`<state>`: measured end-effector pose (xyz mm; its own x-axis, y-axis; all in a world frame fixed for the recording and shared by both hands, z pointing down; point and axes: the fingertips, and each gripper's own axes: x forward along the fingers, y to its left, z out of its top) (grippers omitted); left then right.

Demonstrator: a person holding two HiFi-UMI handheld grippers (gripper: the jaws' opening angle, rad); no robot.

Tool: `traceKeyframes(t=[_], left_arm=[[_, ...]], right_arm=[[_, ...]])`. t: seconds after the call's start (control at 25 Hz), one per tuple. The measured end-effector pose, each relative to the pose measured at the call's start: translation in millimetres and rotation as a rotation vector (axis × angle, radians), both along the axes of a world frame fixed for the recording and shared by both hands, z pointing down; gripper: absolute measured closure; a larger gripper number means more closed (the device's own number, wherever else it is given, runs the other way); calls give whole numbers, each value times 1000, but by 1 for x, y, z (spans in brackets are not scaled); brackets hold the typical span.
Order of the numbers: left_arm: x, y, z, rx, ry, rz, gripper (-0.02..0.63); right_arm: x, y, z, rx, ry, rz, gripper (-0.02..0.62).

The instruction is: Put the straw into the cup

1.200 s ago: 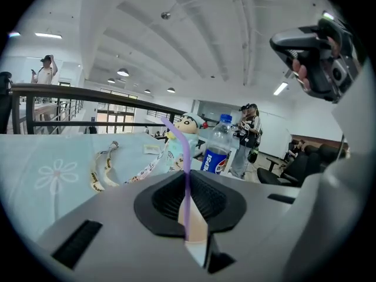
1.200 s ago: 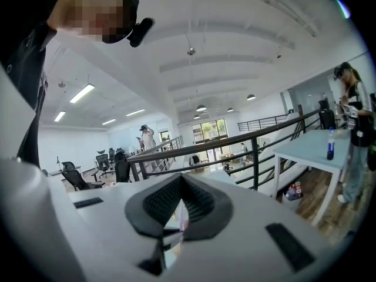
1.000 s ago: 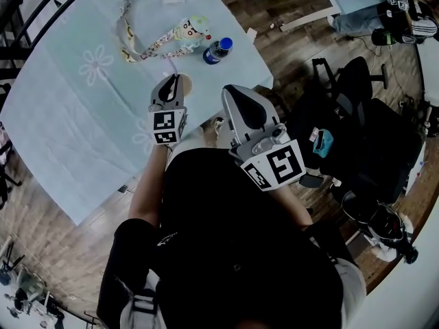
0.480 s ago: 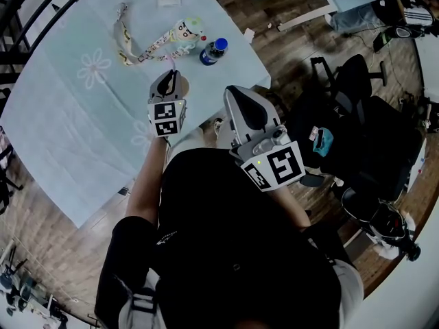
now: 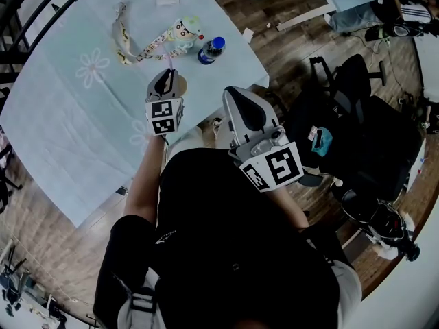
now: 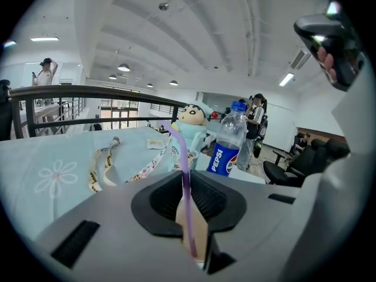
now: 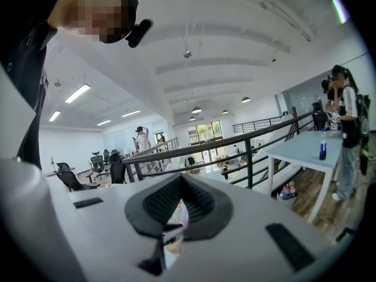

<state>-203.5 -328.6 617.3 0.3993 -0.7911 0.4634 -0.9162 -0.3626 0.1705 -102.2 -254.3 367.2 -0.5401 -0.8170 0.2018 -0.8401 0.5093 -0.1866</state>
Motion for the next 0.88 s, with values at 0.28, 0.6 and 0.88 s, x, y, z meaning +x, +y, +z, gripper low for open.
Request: traceKeyframes(t=[0.28, 0.6, 0.88], left_arm=[[-3, 13, -4, 17, -4, -26, 503], [-16, 42, -30, 70, 9, -105, 564], [-22, 87, -93, 190, 54, -237, 592]], right_arm=[[4, 6, 0, 6, -12, -21, 586], [-5, 18, -2, 24, -40, -128, 586], [-13, 38, -10, 46, -66, -275, 586]])
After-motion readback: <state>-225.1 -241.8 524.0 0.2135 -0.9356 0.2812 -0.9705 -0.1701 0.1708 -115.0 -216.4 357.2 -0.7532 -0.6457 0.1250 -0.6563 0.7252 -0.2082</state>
